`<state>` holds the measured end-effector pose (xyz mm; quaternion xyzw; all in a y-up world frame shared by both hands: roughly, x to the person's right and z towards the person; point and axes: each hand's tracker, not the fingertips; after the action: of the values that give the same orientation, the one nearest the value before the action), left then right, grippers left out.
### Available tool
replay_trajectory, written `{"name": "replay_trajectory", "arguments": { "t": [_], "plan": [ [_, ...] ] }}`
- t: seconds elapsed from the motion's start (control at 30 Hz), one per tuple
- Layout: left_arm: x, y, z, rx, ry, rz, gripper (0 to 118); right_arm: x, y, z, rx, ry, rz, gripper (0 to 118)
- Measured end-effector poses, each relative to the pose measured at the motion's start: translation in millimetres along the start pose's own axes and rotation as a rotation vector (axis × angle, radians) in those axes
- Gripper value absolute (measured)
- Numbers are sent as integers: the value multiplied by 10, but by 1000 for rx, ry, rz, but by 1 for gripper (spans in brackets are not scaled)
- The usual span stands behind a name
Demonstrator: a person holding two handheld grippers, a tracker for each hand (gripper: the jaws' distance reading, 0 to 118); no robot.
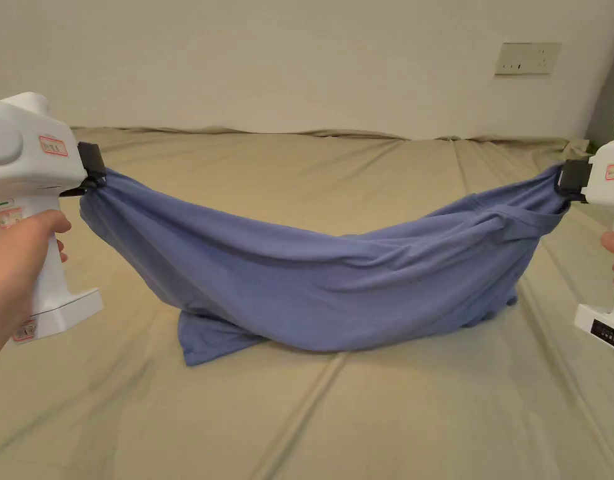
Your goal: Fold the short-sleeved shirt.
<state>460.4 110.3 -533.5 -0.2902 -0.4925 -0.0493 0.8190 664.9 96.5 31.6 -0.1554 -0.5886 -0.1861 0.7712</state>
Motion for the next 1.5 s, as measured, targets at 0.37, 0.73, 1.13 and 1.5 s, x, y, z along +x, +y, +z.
{"name": "replay_trajectory", "arguments": {
  "t": [0.37, 0.73, 1.13, 1.5],
  "plan": [
    [-254, -986, 799, -41, -106, -44, 1, 289, -962, 762, -33, 29, -1, 6],
    [-808, -1978, 2627, 19, -119, 126, 1, 923, -2147, 2620, -51, 29, -96, 6],
    [-963, -3206, 2765, -326, 33, -16, 13, 1133, -3097, 3164, -303, -29, 33, 14],
    [-595, -3072, 3803, -156, 67, -137, 93, 626, -2655, 3654, -286, -17, 95, 112]
  ]
}}
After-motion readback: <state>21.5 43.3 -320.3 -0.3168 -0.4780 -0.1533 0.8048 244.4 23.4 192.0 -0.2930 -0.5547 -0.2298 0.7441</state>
